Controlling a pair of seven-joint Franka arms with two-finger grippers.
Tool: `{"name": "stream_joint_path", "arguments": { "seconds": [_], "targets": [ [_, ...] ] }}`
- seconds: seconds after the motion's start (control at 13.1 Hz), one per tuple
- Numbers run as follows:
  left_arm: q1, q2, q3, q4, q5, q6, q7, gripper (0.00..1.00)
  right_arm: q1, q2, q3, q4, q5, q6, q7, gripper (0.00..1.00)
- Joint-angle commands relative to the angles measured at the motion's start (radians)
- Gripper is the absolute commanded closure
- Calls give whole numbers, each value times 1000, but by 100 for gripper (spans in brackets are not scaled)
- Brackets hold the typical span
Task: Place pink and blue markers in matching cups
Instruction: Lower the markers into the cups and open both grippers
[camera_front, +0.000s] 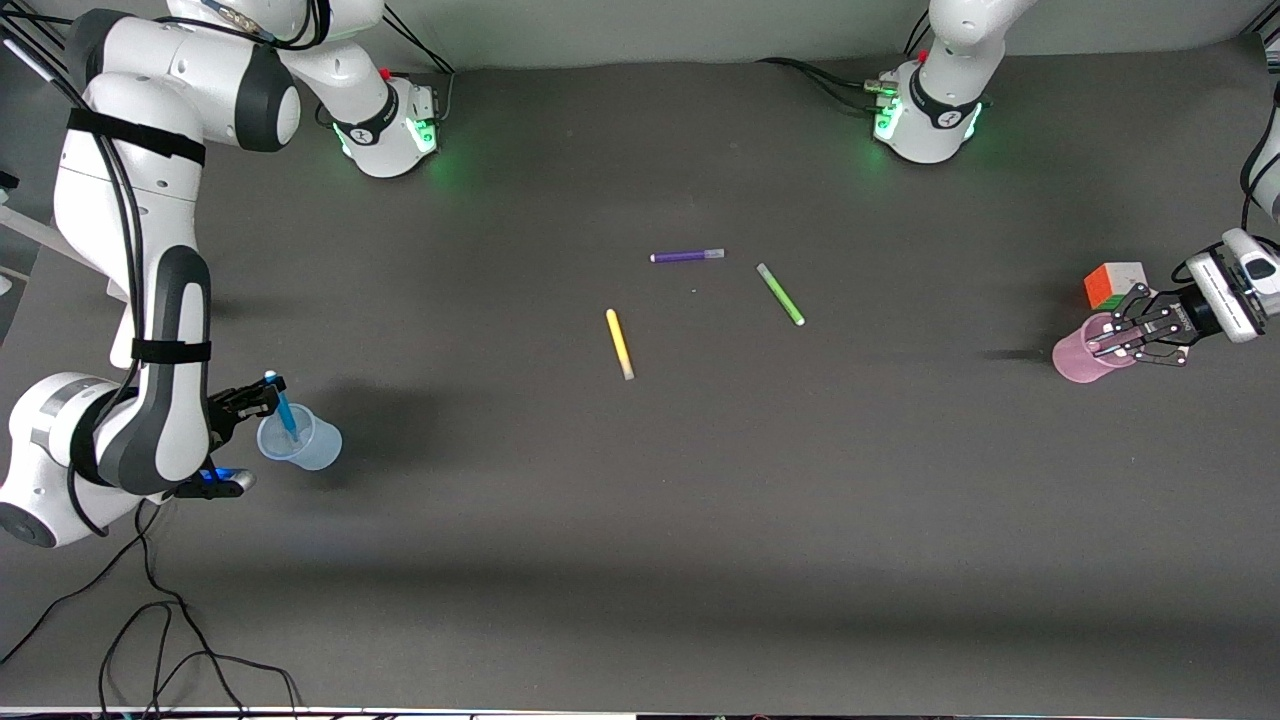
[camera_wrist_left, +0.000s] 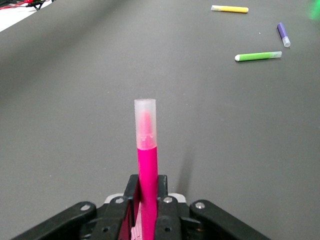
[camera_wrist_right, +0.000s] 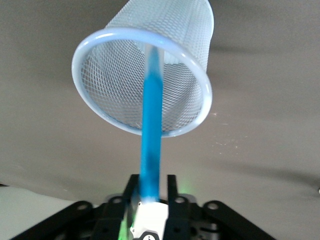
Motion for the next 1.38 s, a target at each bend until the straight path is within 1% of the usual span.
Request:
{"name": "stream_joint_path", "arguments": {
  "seconds": [0.0,0.15,0.23,0.31,0.38,0.46,0.54,0.61,0.77,0.84,1.0,1.07,1.15,1.3],
  "targets": [
    [10,1,-3,20,-20,-26,18,88,-5,23,-5,46,21,-27,-14,0],
    [12,1,-3,27,-22,-26,8,76,-2,18,-7,48,21,-29,-11,0],
    [13,0,-3,29,-20,-31,-4,69,3,7,-7,49,17,-29,-11,0],
    [19,0,-3,30,-20,-38,-8,65,13,-9,-10,54,12,-29,-11,0],
    [20,0,-3,30,-20,-40,-8,55,21,-25,-13,63,11,-29,-9,0],
    [21,0,-3,30,-20,-40,-9,51,35,-63,-19,60,8,-29,18,0],
    [21,0,-3,30,-20,-40,-9,24,39,-98,-19,60,-20,-29,64,0],
    [21,0,-3,32,-20,-42,-9,7,62,-137,-19,59,-44,-24,96,0],
    [20,-6,-3,38,-20,-43,-17,3,104,-221,-41,52,-63,-14,162,0],
    [16,-15,-5,47,-16,-43,-55,2,119,-265,-42,40,-75,2,179,0],
    [-5,-75,-12,76,15,-48,-200,1,153,-382,-44,-71,-120,93,182,0],
    [-32,-116,-13,84,47,-46,-291,1,173,-439,-45,-133,-138,144,184,0],
    [-61,-177,-13,87,91,-46,-425,1,188,-485,-48,-177,-161,190,184,0],
    [-143,-306,-14,93,218,-48,-756,1,213,-560,-48,-236,-199,259,184,0]
  ]
}}
